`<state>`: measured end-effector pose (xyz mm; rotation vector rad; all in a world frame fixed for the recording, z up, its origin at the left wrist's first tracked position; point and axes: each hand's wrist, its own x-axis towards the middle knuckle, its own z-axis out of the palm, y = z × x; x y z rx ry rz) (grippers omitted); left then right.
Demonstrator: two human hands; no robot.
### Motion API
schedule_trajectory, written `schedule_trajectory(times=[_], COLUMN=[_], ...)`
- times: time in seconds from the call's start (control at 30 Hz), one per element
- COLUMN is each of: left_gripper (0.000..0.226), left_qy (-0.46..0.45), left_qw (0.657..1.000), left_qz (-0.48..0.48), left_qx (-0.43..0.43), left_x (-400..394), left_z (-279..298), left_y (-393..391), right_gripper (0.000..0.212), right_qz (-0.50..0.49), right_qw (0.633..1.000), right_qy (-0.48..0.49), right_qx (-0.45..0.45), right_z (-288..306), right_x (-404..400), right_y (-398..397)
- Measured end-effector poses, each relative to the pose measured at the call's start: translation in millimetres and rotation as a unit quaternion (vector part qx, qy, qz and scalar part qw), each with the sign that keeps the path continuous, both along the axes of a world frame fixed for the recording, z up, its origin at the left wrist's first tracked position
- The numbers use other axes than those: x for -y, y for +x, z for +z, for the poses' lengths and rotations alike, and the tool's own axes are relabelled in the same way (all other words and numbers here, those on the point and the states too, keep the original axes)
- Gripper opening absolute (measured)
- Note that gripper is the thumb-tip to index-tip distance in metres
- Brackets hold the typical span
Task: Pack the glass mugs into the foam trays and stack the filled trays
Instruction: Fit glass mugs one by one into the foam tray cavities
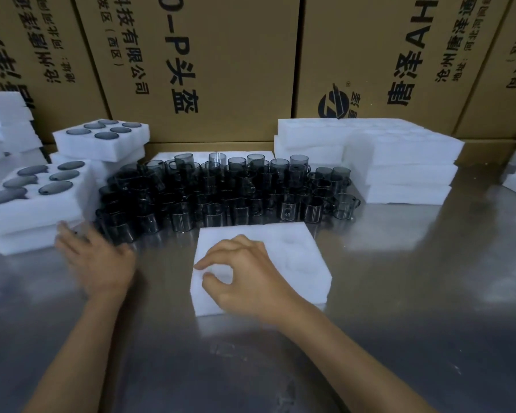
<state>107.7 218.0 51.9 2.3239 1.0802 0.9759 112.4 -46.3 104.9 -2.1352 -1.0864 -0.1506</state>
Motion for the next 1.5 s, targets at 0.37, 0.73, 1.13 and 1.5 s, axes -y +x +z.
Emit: schedule_trajectory(times=[0.37, 0.73, 1.13, 1.5], left_gripper=[0.024, 0.039, 0.067, 0.040], left_qy=[-0.017, 0.013, -0.251, -0.252], left_qw=[0.998, 0.960, 0.725, 0.776], left_qz=[-0.015, -0.188, -0.634, -0.571], left_qx=[0.067, 0.206, 0.098, 0.090], left_x=[-2.5, 50.0, 130.3, 106.0], left_z=[0.6, 32.6, 52.3, 53.2], left_y=[-3.1, -2.0, -9.3, -9.0], right_gripper=[0.053, 0.044, 0.058, 0.033], right_qz=[-0.214, -0.305, -0.003, -0.078], right_qw=[0.954, 0.924, 0.919, 0.933], right_qy=[-0.189, -0.220, 0.236, 0.221], right_qx=[-0.087, -0.074, -0.315, -0.273], right_z=[0.2, 6.9, 18.7, -0.8], right_x=[37.7, 56.0, 57.9, 54.8], right_y=[74.0, 52.8, 40.4, 38.3])
